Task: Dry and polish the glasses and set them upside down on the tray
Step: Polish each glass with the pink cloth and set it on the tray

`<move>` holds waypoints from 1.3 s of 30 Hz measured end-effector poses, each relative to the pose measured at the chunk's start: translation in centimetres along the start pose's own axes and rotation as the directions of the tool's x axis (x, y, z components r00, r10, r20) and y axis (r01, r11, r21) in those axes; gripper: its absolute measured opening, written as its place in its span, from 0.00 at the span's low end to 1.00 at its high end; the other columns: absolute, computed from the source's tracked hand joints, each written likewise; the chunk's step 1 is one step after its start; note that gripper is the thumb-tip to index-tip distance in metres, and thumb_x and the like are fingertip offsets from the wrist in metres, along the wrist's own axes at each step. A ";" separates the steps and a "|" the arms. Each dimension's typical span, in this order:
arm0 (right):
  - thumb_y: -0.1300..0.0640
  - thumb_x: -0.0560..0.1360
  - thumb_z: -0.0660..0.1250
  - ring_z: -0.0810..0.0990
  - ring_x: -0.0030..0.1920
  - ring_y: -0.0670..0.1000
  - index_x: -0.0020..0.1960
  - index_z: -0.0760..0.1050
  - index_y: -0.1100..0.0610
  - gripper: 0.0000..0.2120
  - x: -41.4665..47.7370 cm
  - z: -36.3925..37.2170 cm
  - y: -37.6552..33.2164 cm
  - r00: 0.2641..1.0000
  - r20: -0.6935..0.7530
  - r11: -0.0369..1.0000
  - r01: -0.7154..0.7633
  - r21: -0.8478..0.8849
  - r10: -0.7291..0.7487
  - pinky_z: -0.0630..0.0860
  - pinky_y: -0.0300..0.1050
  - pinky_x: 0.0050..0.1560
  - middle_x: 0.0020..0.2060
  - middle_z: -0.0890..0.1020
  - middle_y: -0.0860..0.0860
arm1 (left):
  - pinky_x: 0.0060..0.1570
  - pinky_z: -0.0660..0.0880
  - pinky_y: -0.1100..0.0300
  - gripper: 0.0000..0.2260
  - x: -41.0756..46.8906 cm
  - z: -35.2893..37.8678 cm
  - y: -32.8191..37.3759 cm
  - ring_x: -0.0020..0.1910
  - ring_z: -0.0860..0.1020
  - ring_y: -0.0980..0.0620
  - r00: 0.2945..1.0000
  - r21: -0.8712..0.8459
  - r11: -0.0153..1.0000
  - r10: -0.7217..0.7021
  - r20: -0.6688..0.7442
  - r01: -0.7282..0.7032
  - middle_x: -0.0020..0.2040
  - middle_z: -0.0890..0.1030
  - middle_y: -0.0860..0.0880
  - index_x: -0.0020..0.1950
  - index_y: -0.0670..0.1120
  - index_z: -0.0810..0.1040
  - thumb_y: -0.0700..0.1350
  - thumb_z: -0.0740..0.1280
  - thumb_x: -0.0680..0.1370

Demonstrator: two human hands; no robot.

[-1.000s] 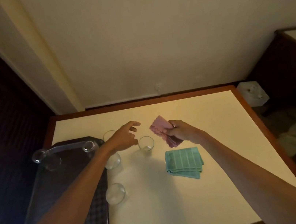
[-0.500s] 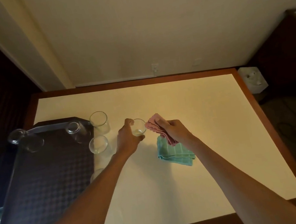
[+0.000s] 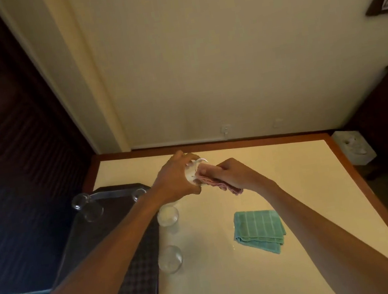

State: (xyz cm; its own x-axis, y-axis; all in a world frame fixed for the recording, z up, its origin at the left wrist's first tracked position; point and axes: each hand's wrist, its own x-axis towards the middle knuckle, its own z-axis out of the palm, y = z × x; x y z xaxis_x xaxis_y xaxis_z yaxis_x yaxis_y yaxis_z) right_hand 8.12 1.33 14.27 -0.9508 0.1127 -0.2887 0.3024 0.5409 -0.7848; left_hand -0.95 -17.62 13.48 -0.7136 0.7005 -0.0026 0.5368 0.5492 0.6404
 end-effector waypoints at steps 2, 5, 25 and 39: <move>0.33 0.76 0.62 0.75 0.21 0.55 0.35 0.79 0.63 0.33 0.2 -0.2 -2.9 0.999 0.047 0.996 -0.001 -0.089 0.006 0.74 0.45 0.28 0.25 0.80 0.61 | 0.54 0.76 0.60 0.37 -0.5 -3.5 0.9 0.58 0.74 0.53 0.997 0.076 0.995 0.058 0.045 -0.061 0.59 0.70 0.55 0.71 0.55 0.75 0.49 0.84 0.64; 0.32 0.76 0.61 0.75 0.23 0.55 0.39 0.83 0.60 0.31 0.7 -0.4 -7.1 0.994 0.104 0.991 0.030 -0.130 -0.016 0.72 0.40 0.23 0.33 0.83 0.64 | 0.53 0.75 0.56 0.36 -0.7 -7.9 2.1 0.56 0.72 0.53 0.989 0.123 0.986 0.104 0.103 -0.116 0.55 0.70 0.54 0.71 0.54 0.76 0.47 0.84 0.65; 0.58 0.70 0.67 0.78 0.23 0.42 0.25 0.76 0.51 0.15 1.9 3.0 -24.2 0.896 -0.372 0.905 0.072 -0.420 -0.244 0.71 0.37 0.25 0.21 0.78 0.46 | 0.31 0.67 0.60 0.14 -3.2 -22.9 -0.2 0.30 0.74 0.48 0.913 -0.633 0.691 -0.404 0.064 0.350 0.40 0.77 0.42 0.49 0.41 0.75 0.47 0.56 0.86; 0.61 0.67 0.67 0.81 0.43 0.60 0.45 0.78 0.53 0.08 -0.1 1.1 -29.6 0.734 -0.429 0.517 -0.124 -0.847 -0.527 0.63 0.44 0.38 0.39 0.82 0.54 | 0.23 0.72 0.64 0.14 -1.7 -26.2 1.8 0.28 0.78 0.48 0.912 -0.771 0.488 -0.204 0.355 0.409 0.35 0.80 0.42 0.46 0.40 0.77 0.49 0.59 0.81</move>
State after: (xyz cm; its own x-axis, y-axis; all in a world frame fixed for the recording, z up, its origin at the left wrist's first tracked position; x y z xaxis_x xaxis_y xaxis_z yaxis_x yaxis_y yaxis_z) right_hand -0.63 -15.58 36.97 -0.8860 0.1547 0.4372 0.2166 0.9716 0.0950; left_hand -10.58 -29.79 34.78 -0.6011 0.6886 -0.4055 -0.3772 0.2029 0.9036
